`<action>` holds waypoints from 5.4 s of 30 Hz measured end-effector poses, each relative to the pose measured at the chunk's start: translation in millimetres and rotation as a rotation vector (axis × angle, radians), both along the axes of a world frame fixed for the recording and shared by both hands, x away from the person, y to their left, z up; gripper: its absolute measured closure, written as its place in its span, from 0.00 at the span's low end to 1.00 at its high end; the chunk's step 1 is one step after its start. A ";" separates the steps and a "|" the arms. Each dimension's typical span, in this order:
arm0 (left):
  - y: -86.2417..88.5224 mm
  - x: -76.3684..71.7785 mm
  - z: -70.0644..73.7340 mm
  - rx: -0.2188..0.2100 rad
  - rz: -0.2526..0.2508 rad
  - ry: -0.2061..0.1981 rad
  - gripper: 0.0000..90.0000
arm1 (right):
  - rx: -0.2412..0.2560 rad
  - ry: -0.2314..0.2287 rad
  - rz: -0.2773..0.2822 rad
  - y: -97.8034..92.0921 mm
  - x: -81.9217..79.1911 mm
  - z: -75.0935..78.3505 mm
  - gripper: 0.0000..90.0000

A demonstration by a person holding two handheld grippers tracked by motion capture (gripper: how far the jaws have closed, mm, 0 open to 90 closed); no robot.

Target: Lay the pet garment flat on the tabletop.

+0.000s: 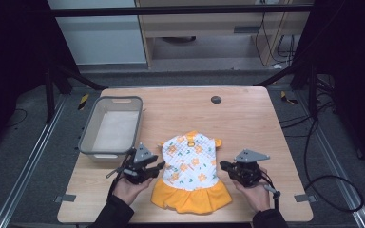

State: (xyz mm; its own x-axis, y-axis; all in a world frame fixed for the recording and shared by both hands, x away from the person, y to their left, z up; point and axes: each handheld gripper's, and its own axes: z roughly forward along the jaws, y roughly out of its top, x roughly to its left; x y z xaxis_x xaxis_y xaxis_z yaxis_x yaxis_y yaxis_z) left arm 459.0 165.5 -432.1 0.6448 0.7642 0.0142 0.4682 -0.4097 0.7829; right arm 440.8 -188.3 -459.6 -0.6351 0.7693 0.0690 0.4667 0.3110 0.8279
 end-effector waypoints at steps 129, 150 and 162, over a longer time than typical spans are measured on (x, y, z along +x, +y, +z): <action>-70.6 76.5 -62.0 0.122 0.008 0.059 0.80 | -0.119 0.053 -0.169 21.3 103.4 -44.7 1.00; -60.6 14.2 -38.6 0.073 -0.122 0.074 0.74 | -0.058 -0.008 -0.018 17.5 43.1 -12.5 1.00; -56.8 -9.3 -56.9 0.119 -0.143 0.135 0.74 | -0.144 0.067 -0.029 16.5 38.4 -42.9 1.00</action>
